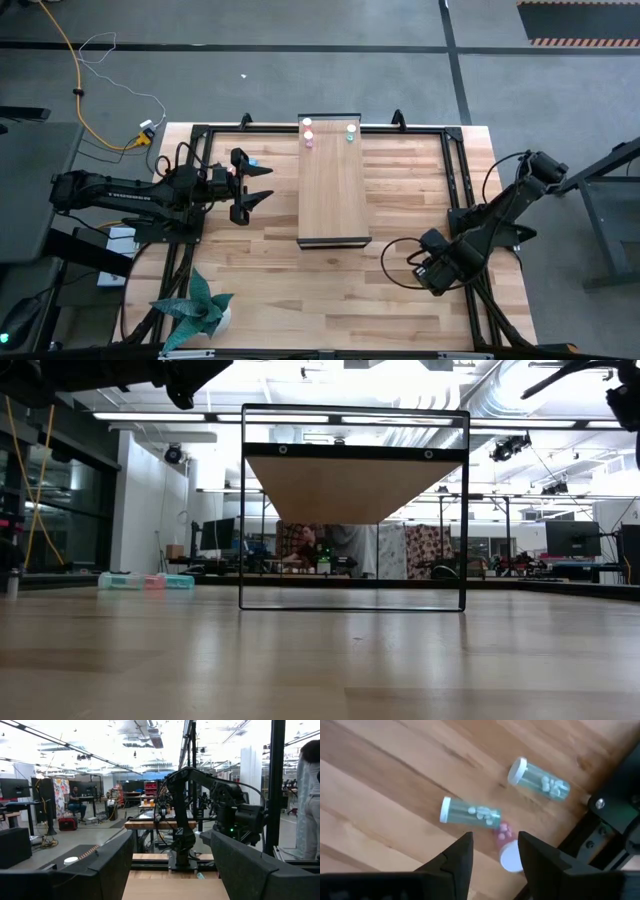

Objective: Pick and place medicine bottles onto shelf by color
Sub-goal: Put the transparent pink pill bottle on the shelf

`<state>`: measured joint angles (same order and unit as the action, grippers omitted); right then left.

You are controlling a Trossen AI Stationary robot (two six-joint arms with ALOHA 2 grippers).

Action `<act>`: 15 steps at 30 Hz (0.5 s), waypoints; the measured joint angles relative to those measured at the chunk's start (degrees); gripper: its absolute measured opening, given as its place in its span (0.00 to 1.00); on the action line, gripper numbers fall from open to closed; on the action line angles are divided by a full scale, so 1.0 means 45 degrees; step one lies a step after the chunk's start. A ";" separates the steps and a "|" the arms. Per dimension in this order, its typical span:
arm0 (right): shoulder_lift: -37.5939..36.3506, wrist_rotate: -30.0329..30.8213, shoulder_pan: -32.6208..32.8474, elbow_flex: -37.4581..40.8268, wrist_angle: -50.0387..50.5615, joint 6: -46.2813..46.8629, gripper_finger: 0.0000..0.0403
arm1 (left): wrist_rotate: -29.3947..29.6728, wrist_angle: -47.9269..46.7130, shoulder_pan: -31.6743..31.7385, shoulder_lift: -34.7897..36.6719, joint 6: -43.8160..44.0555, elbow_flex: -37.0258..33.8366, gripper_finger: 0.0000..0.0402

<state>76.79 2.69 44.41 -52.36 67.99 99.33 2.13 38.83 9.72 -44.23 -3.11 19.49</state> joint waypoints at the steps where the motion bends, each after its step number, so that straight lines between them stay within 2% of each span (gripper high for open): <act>1: 0.0000 -0.0115 0.0004 -0.0005 0.0000 0.0015 0.36 | 0.0000 0.0000 0.0000 0.0000 -0.0005 0.0000 0.63; 5: 0.0000 -0.0568 -0.0001 0.0000 0.0010 0.0243 0.41 | 0.0000 -0.0001 0.0000 0.0000 0.0002 0.0000 0.63; 12: 0.0000 -0.0851 -0.0001 0.0000 0.0065 -0.0110 0.70 | -0.0005 -0.0010 0.0000 0.0000 0.0024 0.0000 0.63; 15: 0.0000 -0.0801 0.0041 0.0000 -0.0045 -0.0412 0.77 | -0.0005 -0.0040 0.0000 0.0000 0.0024 0.0000 0.63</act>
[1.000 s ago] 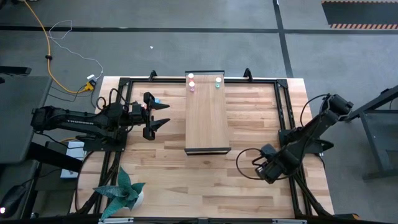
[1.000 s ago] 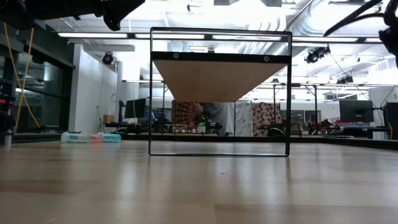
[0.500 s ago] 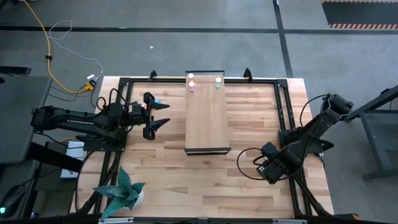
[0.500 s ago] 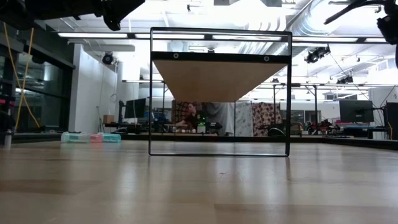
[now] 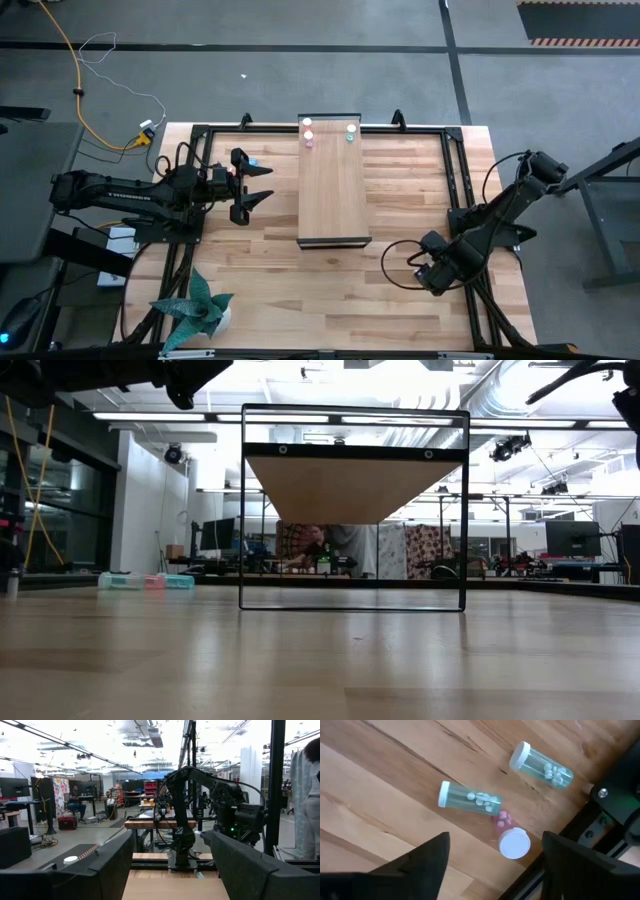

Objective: Pick and place medicine bottles onto shelf by color
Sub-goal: Put the transparent pink pill bottle on the shelf

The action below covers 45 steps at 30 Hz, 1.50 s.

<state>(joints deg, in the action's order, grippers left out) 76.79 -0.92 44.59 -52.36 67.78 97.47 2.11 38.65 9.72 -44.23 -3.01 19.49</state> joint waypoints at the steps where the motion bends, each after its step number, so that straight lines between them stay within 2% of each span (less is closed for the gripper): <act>1: 0.0000 0.0008 0.0002 0.0000 -0.0002 0.0052 0.78 | 0.0001 -0.0003 0.0000 0.0000 -0.0002 0.0000 0.63; 7: 0.0000 -0.0632 0.0127 0.0000 -0.0159 0.0201 0.80 | 0.0002 -0.0001 0.0000 0.0000 -0.0024 0.0000 0.63; 11: 0.0000 -0.0555 0.0366 0.0010 -0.0174 0.0379 0.80 | 0.0000 -0.0003 0.0000 0.0000 0.0000 0.0000 0.63; 17: -0.0005 -0.0857 0.0787 0.0904 -0.1076 0.1241 0.80 | 0.0000 -0.0062 0.0000 -0.0003 0.0097 0.0000 0.63; 29: -0.0005 -0.0941 0.0881 0.1810 -0.1487 0.1488 0.80 | 0.0000 -0.0057 0.0000 -0.0001 0.0097 0.0000 0.63; 39: -0.0005 -0.0318 0.0872 0.2103 -0.1779 0.1744 0.80 | 0.0000 -0.0052 0.0000 -0.0003 0.0097 0.0000 0.63; 45: -0.0005 -0.0738 0.0842 0.2103 -0.1882 0.1697 0.78 | 0.0000 -0.0052 0.0000 -0.0004 0.0097 0.0000 0.63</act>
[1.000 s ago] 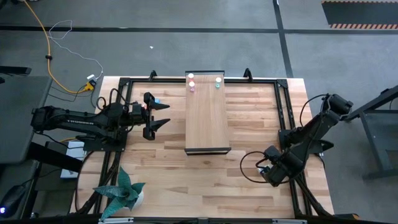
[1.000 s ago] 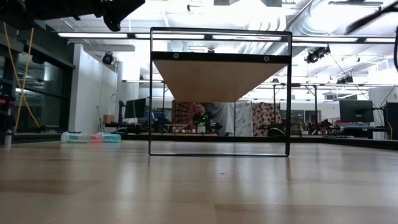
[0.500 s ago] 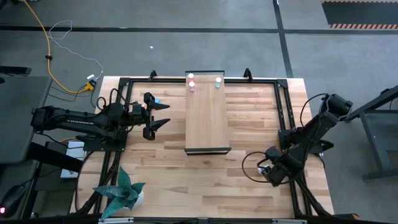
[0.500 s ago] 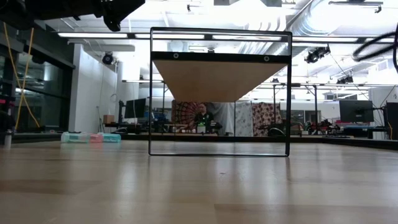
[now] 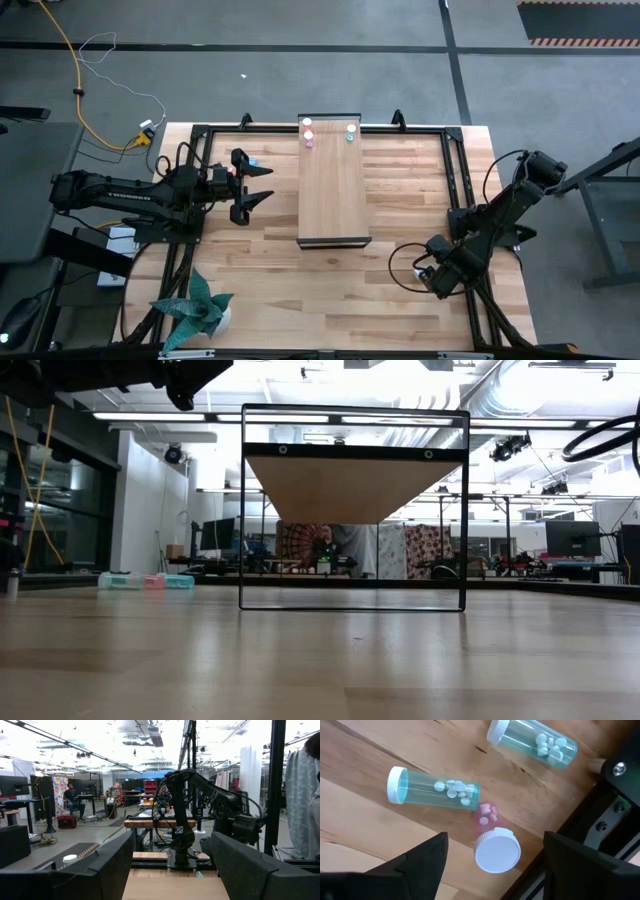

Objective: Pick and place medicine bottles onto shelf by color
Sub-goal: Put the transparent pink pill bottle on the shelf

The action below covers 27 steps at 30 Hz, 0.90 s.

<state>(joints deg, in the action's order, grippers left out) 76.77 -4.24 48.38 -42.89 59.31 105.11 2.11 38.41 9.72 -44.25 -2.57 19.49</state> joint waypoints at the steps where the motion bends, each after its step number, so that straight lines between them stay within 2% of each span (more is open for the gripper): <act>1: 0.0000 -0.0009 0.0000 0.0000 -0.0004 -0.0002 0.77 | 0.0000 0.0000 0.0000 0.0004 0.0000 0.0000 0.63; 17: 0.0000 0.0149 0.0000 0.0000 0.0074 0.0012 0.44 | 0.0000 0.0005 0.0000 0.0000 -0.0005 0.0000 0.63; 27: 0.0000 0.0143 0.0000 0.0000 0.0130 -0.0027 0.34 | 0.0000 0.0010 0.0000 0.0000 -0.0005 0.0000 0.63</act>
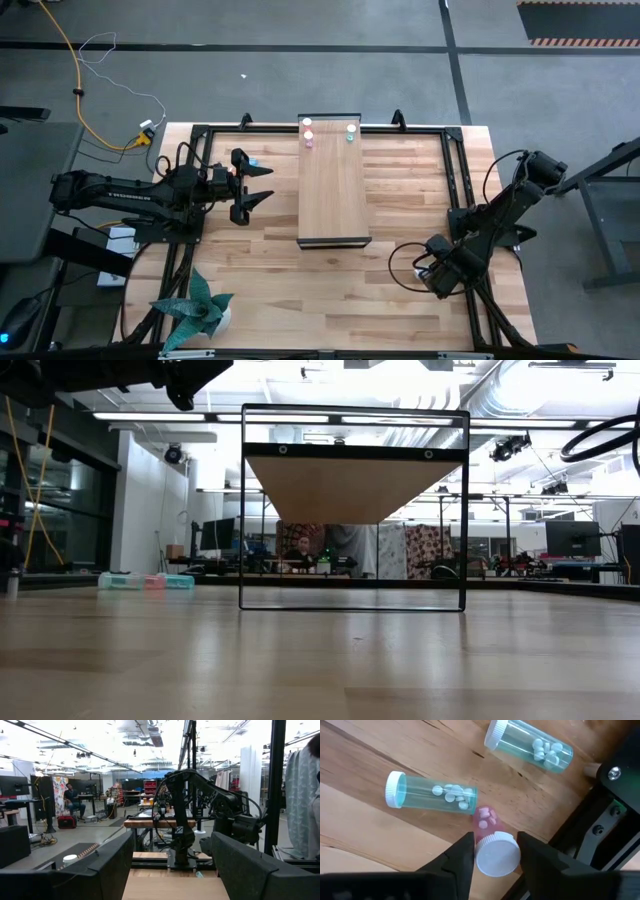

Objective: Pick and place medicine bottles onto shelf by color
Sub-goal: Put the transparent pink pill bottle on the shelf

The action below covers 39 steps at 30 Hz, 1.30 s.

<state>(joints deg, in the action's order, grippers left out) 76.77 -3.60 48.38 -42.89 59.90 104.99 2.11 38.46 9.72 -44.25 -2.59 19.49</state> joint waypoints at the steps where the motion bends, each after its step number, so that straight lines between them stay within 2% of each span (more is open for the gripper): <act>1: -0.0005 0.0000 0.0000 0.0000 0.0000 -0.0005 0.34 | 0.0000 -0.0003 0.0000 0.0000 0.0000 0.0000 0.63; 9: -0.0738 0.0107 0.0000 -0.0294 0.0145 -0.0139 0.30 | 0.0000 0.0075 0.0000 0.0000 0.0000 0.0000 0.63; 16: -0.1695 0.1368 0.0000 -0.1570 0.0743 -0.1000 0.28 | 0.0005 0.0102 0.0000 0.0003 -0.0005 0.0000 0.63; 20: -0.1841 0.2919 0.0000 -0.2887 0.0723 -0.2402 0.28 | 0.0005 0.0102 0.0000 0.0002 -0.0005 0.0000 0.63; 26: -0.1846 0.6300 -0.0304 -0.5688 0.1038 -0.5507 0.28 | 0.0005 0.0107 0.0000 0.0005 -0.0002 0.0000 0.63; 29: -0.1846 0.7201 -0.1260 -0.6856 0.1503 -0.7383 0.28 | 0.0005 0.0112 0.0000 0.0004 0.0000 -0.0001 0.63; 31: -0.1801 0.7349 -0.2320 -0.7440 0.1665 -0.8960 0.28 | 0.0005 0.0112 0.0000 0.0005 0.0000 0.0000 0.63; 39: -0.0805 0.6886 -0.7910 -0.9495 0.1696 -1.5517 0.28 | 0.0063 0.0131 0.0000 0.0001 -0.0006 -0.0005 0.63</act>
<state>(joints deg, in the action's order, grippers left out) 73.15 27.39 12.79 -85.62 67.53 35.16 2.39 39.05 9.72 -44.25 -2.62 19.46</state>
